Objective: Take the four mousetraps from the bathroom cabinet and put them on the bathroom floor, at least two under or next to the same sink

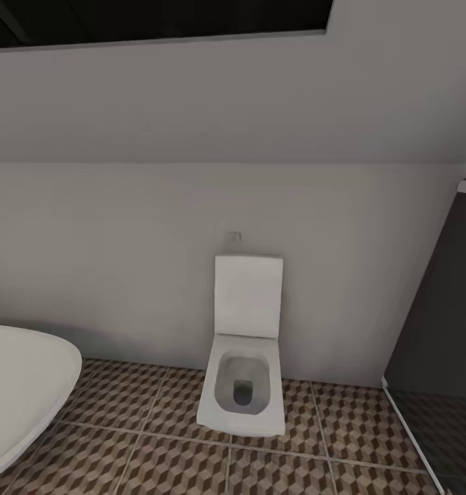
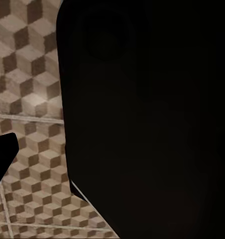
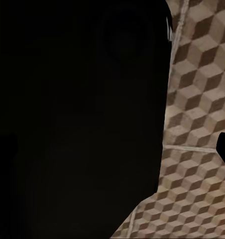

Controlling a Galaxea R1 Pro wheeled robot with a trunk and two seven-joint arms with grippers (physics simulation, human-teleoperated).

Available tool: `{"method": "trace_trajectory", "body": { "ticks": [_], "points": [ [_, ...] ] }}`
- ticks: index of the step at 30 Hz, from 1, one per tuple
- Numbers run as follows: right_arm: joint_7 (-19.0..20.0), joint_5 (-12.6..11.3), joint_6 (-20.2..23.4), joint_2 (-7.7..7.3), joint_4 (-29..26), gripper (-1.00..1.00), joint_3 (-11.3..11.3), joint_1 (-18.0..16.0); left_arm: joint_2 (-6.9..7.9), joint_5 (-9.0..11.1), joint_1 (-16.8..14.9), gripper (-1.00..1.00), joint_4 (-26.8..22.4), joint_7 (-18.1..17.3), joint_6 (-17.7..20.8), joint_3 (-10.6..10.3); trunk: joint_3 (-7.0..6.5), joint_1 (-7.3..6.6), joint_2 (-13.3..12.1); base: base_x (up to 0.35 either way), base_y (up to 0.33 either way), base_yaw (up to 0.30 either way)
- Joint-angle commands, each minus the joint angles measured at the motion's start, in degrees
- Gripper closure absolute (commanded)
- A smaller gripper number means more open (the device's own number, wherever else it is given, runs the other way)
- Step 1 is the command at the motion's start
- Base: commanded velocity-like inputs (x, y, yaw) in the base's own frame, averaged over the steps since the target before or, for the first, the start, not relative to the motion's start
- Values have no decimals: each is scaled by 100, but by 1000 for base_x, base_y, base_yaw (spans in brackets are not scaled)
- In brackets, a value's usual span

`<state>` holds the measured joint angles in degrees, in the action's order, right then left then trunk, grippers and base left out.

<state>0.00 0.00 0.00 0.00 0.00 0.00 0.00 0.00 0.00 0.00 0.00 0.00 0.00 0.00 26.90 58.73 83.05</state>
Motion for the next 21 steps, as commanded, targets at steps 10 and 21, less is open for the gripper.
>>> {"method": "trace_trajectory", "body": {
  "ticks": [10, 21],
  "points": [
    [22, 52, -1, 7, 0, -100, 38, 0, 29, 0, -8, -100, -55, 0, -35, 11, 3, 0, 3, 0, 0, 0],
    [-1, 48, -8, 9, 0, -100, 31, 0, 54, 36, -8, -100, -153, 0, -51, 16, 3, 0, 3, 0, 0, 0]
  ]
}}
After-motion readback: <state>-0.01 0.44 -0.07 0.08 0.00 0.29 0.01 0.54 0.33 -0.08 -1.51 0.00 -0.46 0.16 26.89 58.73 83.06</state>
